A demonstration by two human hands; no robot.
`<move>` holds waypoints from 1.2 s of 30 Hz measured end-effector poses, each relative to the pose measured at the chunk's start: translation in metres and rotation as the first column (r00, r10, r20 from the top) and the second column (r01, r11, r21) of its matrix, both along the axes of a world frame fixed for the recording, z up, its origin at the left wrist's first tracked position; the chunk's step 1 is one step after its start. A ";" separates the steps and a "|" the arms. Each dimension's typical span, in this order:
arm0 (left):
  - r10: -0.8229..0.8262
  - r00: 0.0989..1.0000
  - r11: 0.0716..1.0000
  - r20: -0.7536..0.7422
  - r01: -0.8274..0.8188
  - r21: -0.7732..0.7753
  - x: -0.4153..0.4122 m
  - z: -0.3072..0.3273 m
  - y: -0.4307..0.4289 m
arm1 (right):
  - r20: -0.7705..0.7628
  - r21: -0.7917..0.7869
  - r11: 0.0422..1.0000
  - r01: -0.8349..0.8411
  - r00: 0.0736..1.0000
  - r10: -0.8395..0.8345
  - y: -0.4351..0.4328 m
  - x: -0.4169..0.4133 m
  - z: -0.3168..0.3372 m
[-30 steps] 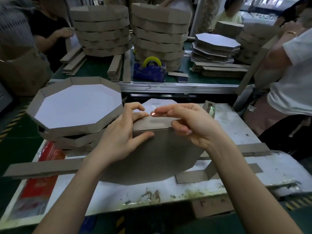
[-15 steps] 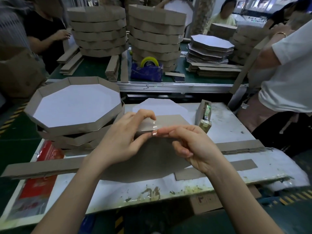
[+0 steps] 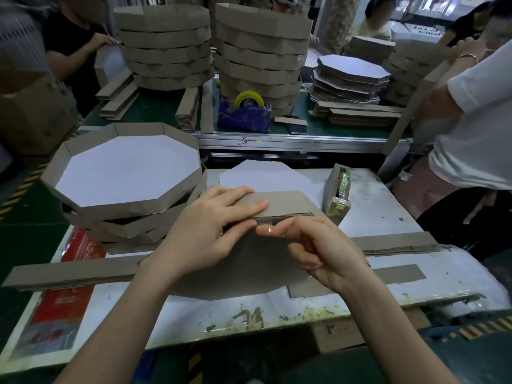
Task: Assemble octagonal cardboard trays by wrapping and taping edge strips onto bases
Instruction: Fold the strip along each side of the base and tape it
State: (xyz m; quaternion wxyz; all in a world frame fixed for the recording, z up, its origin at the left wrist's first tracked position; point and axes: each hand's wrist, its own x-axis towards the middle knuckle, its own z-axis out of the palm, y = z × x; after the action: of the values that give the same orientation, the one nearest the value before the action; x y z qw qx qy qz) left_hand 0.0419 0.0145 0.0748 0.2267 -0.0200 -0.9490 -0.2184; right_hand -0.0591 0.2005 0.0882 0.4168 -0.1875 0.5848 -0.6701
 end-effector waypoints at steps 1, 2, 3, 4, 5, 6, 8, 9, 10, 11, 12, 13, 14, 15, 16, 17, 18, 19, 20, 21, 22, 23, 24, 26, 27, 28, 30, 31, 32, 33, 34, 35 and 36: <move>0.001 1.000 1.000 -0.001 -0.001 0.003 0.000 0.000 0.000 | 0.039 0.010 1.000 0.010 0.999 -0.010 0.000 -0.001 -0.001; 0.004 1.000 1.000 0.000 -0.004 0.005 -0.001 0.000 0.000 | 0.069 0.018 1.000 0.019 0.997 -0.020 -0.001 -0.002 -0.002; 0.008 1.000 1.000 0.001 -0.008 0.005 -0.001 0.000 -0.001 | 0.082 0.026 0.999 0.030 0.996 -0.032 -0.002 -0.003 -0.002; 0.012 1.000 1.000 0.001 -0.012 0.006 -0.002 0.000 -0.001 | 0.079 0.035 0.999 0.041 0.996 -0.044 -0.003 -0.005 -0.002; 0.016 1.000 1.000 0.001 -0.016 0.007 -0.002 0.000 -0.001 | 0.060 0.043 0.998 0.051 0.997 -0.053 -0.003 -0.006 -0.001; 0.019 1.000 1.000 -0.001 -0.019 0.009 -0.002 0.000 -0.001 | 0.018 0.051 0.997 0.053 0.998 -0.054 -0.003 -0.007 0.000; 0.023 1.000 1.000 -0.001 -0.023 0.014 -0.003 0.001 -0.001 | -0.119 0.083 0.996 0.046 0.992 -0.036 -0.003 -0.011 0.003; 0.026 1.000 1.000 -0.001 -0.026 0.014 -0.003 0.001 -0.001 | -0.184 0.106 0.993 0.047 0.983 -0.027 -0.004 -0.013 0.006; 0.030 1.000 0.999 -0.003 -0.030 0.011 -0.004 0.001 -0.002 | -0.233 0.130 0.990 0.050 0.972 -0.019 -0.005 -0.016 0.010; 0.034 0.999 0.999 -0.007 -0.034 0.007 -0.004 0.001 -0.003 | -0.269 0.146 0.988 0.051 0.963 -0.010 -0.005 -0.017 0.013; 0.038 0.999 0.999 -0.010 -0.038 0.004 -0.004 0.001 -0.003 | -0.290 0.150 0.988 0.047 0.957 -0.002 -0.006 -0.017 0.017; 0.041 0.999 0.999 -0.013 -0.041 0.003 -0.005 0.000 -0.003 | -0.288 0.144 0.989 0.041 0.958 0.002 -0.007 -0.017 0.019; 0.043 0.999 0.999 -0.016 -0.043 0.001 -0.005 0.000 -0.003 | -0.271 0.141 0.989 0.040 0.963 0.000 -0.008 -0.017 0.021; 0.043 0.999 0.999 -0.019 -0.043 0.000 -0.005 0.000 -0.003 | -0.251 0.148 0.988 0.039 0.968 -0.001 -0.009 -0.017 0.022; 0.046 0.999 0.999 -0.019 -0.046 -0.001 -0.006 0.000 -0.003 | -0.233 0.159 0.987 0.031 0.972 0.007 -0.008 -0.017 0.021; 0.052 0.999 0.999 -0.016 -0.052 0.002 -0.006 0.001 -0.004 | -0.223 0.173 0.985 0.016 0.975 0.023 -0.007 -0.018 0.020; 0.064 0.998 0.998 -0.010 -0.064 0.009 -0.006 0.001 -0.005 | -0.224 0.190 0.982 -0.002 0.973 0.046 -0.006 -0.017 0.019; 0.076 0.997 0.997 -0.001 -0.076 0.018 -0.007 0.002 -0.007 | -0.242 0.196 0.980 -0.013 0.968 0.061 -0.004 -0.016 0.017; 0.081 0.997 0.996 0.011 -0.082 0.025 -0.007 0.003 -0.009 | -0.275 0.179 0.984 -0.003 0.960 0.053 -0.003 -0.015 0.015; 0.078 0.997 0.997 0.018 -0.078 0.027 -0.008 0.003 -0.009 | -0.330 0.120 0.992 0.029 0.944 0.012 -0.002 -0.015 0.014; 0.070 0.997 0.997 0.016 -0.070 0.023 -0.009 0.003 -0.009 | -0.413 0.037 0.996 0.077 0.909 -0.055 -0.002 -0.017 0.015; 0.061 0.998 0.998 0.007 -0.061 0.017 -0.009 0.002 -0.008 | -0.517 -0.054 0.990 0.130 0.845 -0.139 -0.001 -0.021 0.017; 0.056 0.998 0.998 -0.006 -0.056 0.016 -0.009 0.002 -0.007 | -0.638 -0.136 0.976 0.169 0.739 -0.217 -0.001 -0.025 0.018; 0.051 0.998 0.998 -0.025 -0.050 0.030 -0.009 0.000 -0.006 | -0.880 -0.209 0.966 0.153 0.400 -0.254 -0.004 -0.034 0.024; 0.047 0.998 0.998 -0.030 -0.046 0.032 -0.009 0.000 -0.006 | -0.966 -0.166 0.981 0.102 0.181 -0.182 -0.004 -0.037 0.024; 0.045 0.999 0.999 -0.029 -0.044 0.027 -0.009 -0.001 -0.007 | -0.997 -0.079 0.995 0.065 -0.021 -0.078 -0.005 -0.040 0.023; 0.044 0.999 0.999 -0.023 -0.044 0.016 -0.009 -0.001 -0.007 | -0.963 0.115 0.991 0.062 -0.239 0.127 -0.007 -0.044 0.016; 0.045 0.999 0.999 -0.025 -0.044 0.017 -0.009 0.000 -0.006 | -0.948 0.146 0.987 0.073 -0.276 0.161 -0.009 -0.046 0.014; 0.046 0.998 0.999 -0.031 -0.046 0.021 -0.009 0.000 -0.006 | -0.945 0.145 0.987 0.070 -0.288 0.159 -0.011 -0.046 0.012; 0.049 0.998 0.999 -0.035 -0.048 0.023 -0.009 0.000 -0.006 | -0.949 0.120 0.991 0.056 -0.286 0.131 -0.013 -0.047 0.010; 0.052 0.998 0.998 -0.034 -0.051 0.021 -0.009 0.000 -0.006 | -0.958 0.077 0.997 0.033 -0.276 0.083 -0.015 -0.047 0.009; 0.055 0.998 0.998 -0.029 -0.055 0.019 -0.009 0.000 -0.006 | -0.964 0.015 1.000 0.011 -0.265 0.018 -0.016 -0.047 0.009; 0.060 0.998 0.998 -0.020 -0.060 0.023 -0.010 -0.001 -0.006 | -0.966 -0.044 0.999 -0.002 -0.254 -0.043 -0.017 -0.047 0.011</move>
State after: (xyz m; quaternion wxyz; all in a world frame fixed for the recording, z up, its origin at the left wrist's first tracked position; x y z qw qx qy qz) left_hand 0.0324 0.0090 0.0741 0.2431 0.0086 -0.9443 -0.2218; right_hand -0.1061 0.1838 0.0988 -0.2226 -0.6410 0.6806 -0.2761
